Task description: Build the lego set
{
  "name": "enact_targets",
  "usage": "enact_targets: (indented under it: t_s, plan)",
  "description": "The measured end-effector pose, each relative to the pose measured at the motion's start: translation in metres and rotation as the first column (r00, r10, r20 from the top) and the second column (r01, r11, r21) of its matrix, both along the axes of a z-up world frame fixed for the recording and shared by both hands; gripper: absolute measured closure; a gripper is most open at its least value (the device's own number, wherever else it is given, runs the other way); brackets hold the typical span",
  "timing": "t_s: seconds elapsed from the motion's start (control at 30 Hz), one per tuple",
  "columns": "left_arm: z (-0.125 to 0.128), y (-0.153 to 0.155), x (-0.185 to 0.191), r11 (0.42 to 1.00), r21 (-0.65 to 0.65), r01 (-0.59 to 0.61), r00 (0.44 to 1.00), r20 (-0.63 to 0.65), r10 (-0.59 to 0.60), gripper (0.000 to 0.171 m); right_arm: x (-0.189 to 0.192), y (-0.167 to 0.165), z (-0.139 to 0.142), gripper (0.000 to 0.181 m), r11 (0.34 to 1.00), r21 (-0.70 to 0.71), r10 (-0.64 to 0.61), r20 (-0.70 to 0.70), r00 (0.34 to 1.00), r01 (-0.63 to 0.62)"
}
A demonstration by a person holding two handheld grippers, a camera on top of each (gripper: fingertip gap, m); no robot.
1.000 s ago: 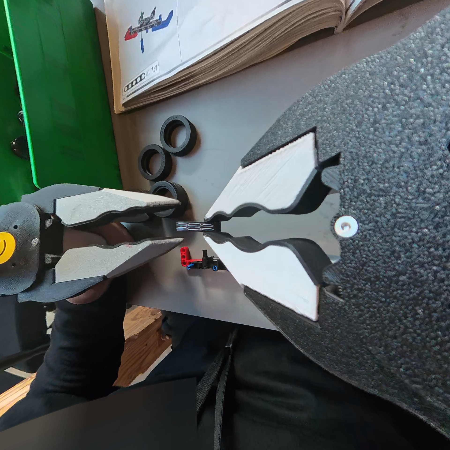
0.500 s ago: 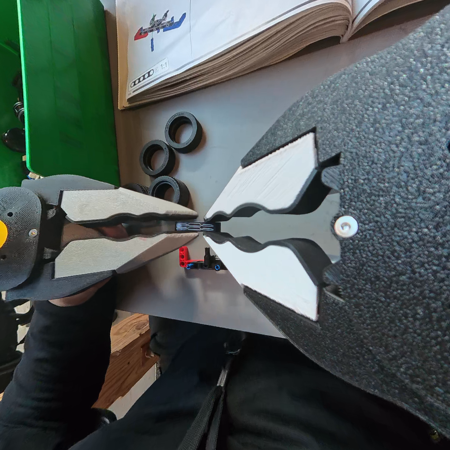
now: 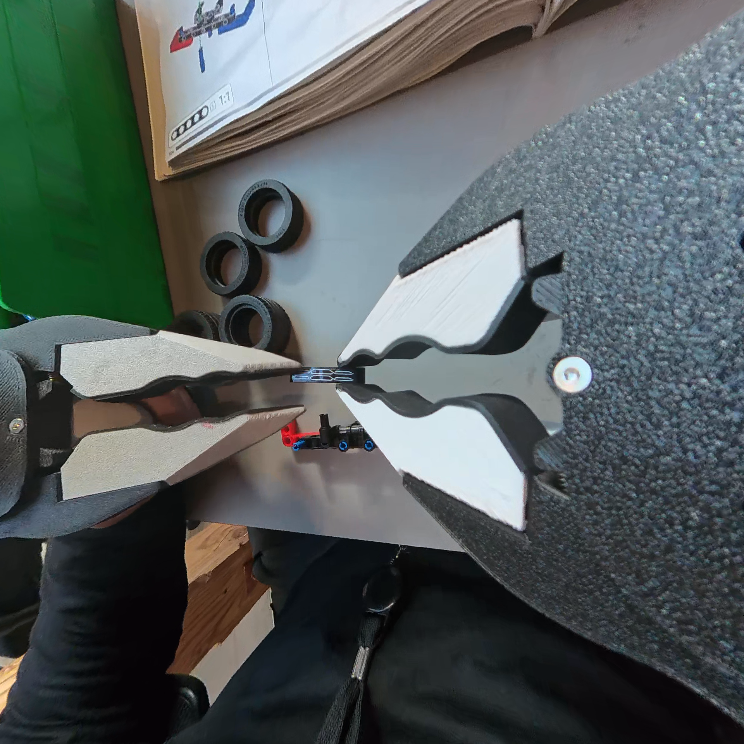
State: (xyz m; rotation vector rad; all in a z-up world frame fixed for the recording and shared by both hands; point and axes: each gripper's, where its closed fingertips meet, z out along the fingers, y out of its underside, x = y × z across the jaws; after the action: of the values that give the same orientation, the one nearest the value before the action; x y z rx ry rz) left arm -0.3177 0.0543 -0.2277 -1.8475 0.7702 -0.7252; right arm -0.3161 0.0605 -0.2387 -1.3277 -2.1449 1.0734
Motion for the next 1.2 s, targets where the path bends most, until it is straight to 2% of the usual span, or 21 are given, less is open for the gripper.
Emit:
enact_targets:
  t_s: [0.13,0.23,0.3,0.4,0.53,0.63,0.77,0.83,1.2]
  plan:
    - [-0.002,0.001,0.001,1.0,-0.028,0.009,1.0,0.004,-0.009,0.164,0.0,-0.003,0.002,0.174,1.0,0.018,0.013,-0.013,1.0,-0.013]
    - [-0.003,0.002,-0.001,0.998,-0.057,-0.003,1.0,0.019,0.004,0.152,0.002,-0.004,0.004,0.174,1.0,0.02,0.022,-0.013,1.0,-0.021]
    - [-0.005,0.002,0.001,0.997,-0.075,0.001,1.0,0.019,0.001,0.151,0.003,-0.004,0.005,0.174,1.0,0.021,0.018,-0.015,1.0,-0.017]
    - [-0.009,0.0,0.003,0.996,-0.084,0.008,1.0,-0.009,-0.009,0.165,0.005,-0.005,0.003,0.174,0.999,0.03,0.017,-0.015,1.0,-0.017]
    - [-0.013,-0.001,0.004,0.994,-0.105,0.025,0.999,-0.029,-0.028,0.166,0.007,-0.003,0.0,0.173,0.999,0.032,-0.007,-0.01,1.0,0.007]
    - [-0.019,-0.005,-0.002,0.992,-0.12,0.033,0.996,-0.076,-0.042,0.166,0.018,0.003,-0.005,0.155,0.999,0.04,-0.035,0.034,0.999,0.033]
    - [-0.019,-0.01,-0.003,0.99,-0.122,0.069,0.994,-0.073,-0.078,0.166,0.029,-0.001,-0.012,0.148,0.998,0.058,-0.028,0.032,0.999,0.026]
    - [-0.019,-0.006,-0.004,0.991,-0.117,0.057,0.995,-0.075,-0.066,0.166,0.028,-0.003,-0.016,0.139,0.997,0.077,-0.032,0.036,0.999,0.029]
    - [-0.029,-0.007,0.002,0.989,-0.134,0.063,0.987,-0.141,-0.082,0.166,0.018,-0.017,-0.024,0.139,0.996,0.085,-0.004,0.028,1.0,0.001]
